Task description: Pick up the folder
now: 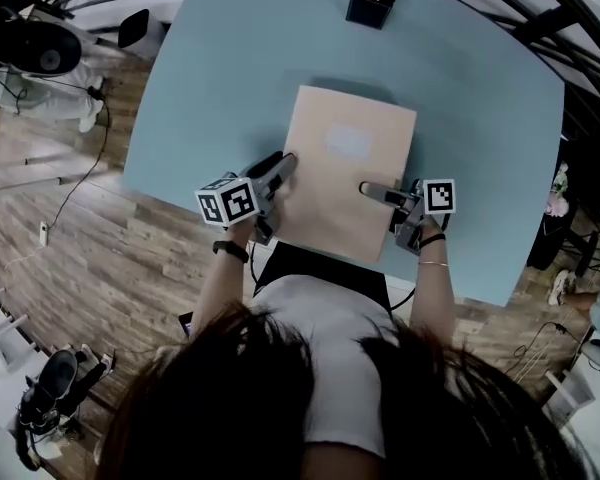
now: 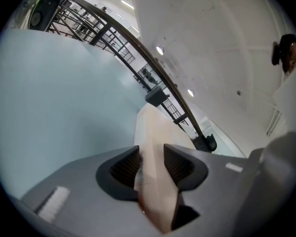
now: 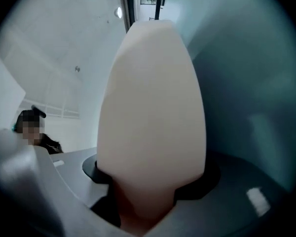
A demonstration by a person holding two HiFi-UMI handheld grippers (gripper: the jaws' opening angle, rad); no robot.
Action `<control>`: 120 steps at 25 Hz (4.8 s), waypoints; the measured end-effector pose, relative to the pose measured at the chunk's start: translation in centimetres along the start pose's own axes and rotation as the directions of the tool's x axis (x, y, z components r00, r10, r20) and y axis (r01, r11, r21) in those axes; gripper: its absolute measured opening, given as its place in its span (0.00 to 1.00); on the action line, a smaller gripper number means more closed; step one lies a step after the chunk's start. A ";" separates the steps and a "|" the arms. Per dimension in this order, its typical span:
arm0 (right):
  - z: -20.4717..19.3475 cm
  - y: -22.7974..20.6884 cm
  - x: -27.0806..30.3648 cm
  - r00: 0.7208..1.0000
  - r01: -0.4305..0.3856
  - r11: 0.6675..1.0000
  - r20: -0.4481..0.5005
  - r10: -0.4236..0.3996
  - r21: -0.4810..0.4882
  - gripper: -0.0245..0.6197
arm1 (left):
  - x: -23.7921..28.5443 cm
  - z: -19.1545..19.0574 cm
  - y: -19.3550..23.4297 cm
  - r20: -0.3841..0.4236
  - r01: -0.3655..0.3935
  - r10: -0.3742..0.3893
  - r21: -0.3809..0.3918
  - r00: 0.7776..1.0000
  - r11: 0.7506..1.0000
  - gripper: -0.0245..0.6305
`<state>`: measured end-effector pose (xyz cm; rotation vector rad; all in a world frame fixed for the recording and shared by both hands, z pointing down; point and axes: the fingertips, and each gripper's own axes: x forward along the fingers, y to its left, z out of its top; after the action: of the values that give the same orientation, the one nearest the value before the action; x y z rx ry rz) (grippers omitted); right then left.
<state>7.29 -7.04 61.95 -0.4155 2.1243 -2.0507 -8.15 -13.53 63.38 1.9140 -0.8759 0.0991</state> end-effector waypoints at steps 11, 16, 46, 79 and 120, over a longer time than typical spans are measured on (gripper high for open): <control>0.1 0.1 -0.1 0.999 0.007 0.999 0.038 -0.005 -0.033 0.50 | -0.2 0.4 -0.4 0.011 0.018 -0.018 -0.001 1.000 1.000 0.35; 0.5 0.9 0.0 1.000 0.002 0.997 0.031 0.000 -0.072 0.50 | -0.3 0.9 -0.6 0.034 0.027 -0.027 -0.005 0.999 1.000 0.35; 7.2 18.2 -10.0 0.863 0.475 0.608 0.470 -0.184 -0.636 0.49 | -1.2 12.6 -19.5 0.189 0.029 -0.162 0.558 0.969 0.829 0.35; 8.3 22.5 -15.6 0.434 0.901 0.068 0.885 -0.170 -0.429 0.47 | 0.2 13.2 -24.9 0.287 -0.099 -0.211 0.778 0.935 0.620 0.13; 8.7 21.8 -15.9 0.430 0.903 0.070 0.884 -0.182 -0.425 0.47 | -0.2 14.2 -22.7 0.328 -0.146 -0.165 0.742 0.930 0.654 0.13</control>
<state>23.08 -10.00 38.55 -2.1677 2.4634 -0.1641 1.45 -19.30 39.01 2.8049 -1.2002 0.1110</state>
